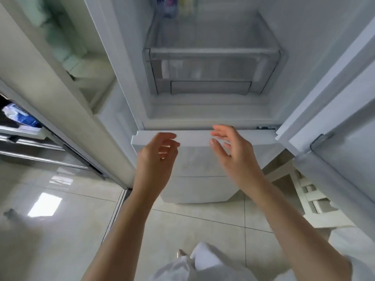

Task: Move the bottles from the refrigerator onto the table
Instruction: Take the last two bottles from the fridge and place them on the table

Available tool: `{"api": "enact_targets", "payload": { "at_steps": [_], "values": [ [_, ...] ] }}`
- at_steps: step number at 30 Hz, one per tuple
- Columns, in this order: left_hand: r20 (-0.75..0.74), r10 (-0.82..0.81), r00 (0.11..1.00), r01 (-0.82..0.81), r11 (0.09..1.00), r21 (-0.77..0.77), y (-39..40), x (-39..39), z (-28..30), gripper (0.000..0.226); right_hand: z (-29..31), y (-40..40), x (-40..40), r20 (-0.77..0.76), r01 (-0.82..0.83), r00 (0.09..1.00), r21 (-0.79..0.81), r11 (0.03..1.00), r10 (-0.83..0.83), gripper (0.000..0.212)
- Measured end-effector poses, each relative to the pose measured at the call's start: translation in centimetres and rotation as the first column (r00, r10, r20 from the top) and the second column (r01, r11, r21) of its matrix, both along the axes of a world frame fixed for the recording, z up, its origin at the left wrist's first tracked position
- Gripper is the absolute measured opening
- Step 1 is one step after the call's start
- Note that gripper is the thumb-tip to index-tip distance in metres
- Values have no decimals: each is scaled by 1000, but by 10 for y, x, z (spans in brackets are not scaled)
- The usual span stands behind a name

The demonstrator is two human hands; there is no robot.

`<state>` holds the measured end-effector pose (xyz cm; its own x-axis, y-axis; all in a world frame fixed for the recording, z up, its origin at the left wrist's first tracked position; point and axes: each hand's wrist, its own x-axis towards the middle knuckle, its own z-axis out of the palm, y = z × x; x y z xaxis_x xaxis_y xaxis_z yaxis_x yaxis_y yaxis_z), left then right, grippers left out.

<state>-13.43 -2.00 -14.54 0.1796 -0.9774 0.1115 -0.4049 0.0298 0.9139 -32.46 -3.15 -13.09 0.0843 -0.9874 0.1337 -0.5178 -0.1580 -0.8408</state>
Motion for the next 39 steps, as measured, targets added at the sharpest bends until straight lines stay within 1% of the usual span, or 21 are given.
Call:
{"api": "enact_targets", "payload": {
  "at_steps": [5, 9, 12, 15, 21, 25, 28, 30, 34, 37, 39],
  "values": [
    [6, -26, 1000, 26, 993, -115, -78, -1, 31, 23, 24, -65, 7, 19, 69, 998, -130, 989, -67, 35],
    [-28, 27, 999, -32, 978, -208, -140, -7, 52, 20, 46, -131, 9, 69, 139, 989, -214, 967, -127, 37],
    [-40, 75, 996, -83, 965, -250, -185, -14, 71, 25, 64, -179, 10, 90, 163, 986, -290, 943, -143, 36],
    [-126, 86, 988, -117, 957, -264, -230, -21, 86, 29, 81, -226, 10, 103, 169, 984, -302, 938, -144, 34],
    [-128, 222, 966, -254, 898, -358, -320, -24, 106, 40, 114, -314, 22, 119, 192, 979, -306, 933, -163, 38],
    [-214, 251, 944, -318, 865, -388, -373, -15, 110, 35, 125, -361, 32, 132, 190, 979, -279, 941, -158, 44],
    [-229, 283, 931, -351, 867, -353, -405, -11, 112, 41, 128, -397, 42, 124, 154, 984, -191, 970, -131, 56],
    [-235, 282, 930, -348, 882, -319, -422, -11, 111, 40, 128, -419, 47, 87, 128, 989, -109, 986, -118, 67],
    [-253, 322, 912, -383, 890, -247, -454, -12, 109, 49, 128, -457, 53, 122, 92, 989, -24, 995, -89, 85],
    [-204, 331, 921, -370, 908, -197, -469, -10, 106, 56, 124, -477, 54, 131, 56, 990, 10, 998, -56, 87],
    [-191, 332, 924, -371, 900, -229, -479, -8, 106, 60, 121, -487, 56, 162, 25, 986, 36, 999, -30, 81]
  ]
}}
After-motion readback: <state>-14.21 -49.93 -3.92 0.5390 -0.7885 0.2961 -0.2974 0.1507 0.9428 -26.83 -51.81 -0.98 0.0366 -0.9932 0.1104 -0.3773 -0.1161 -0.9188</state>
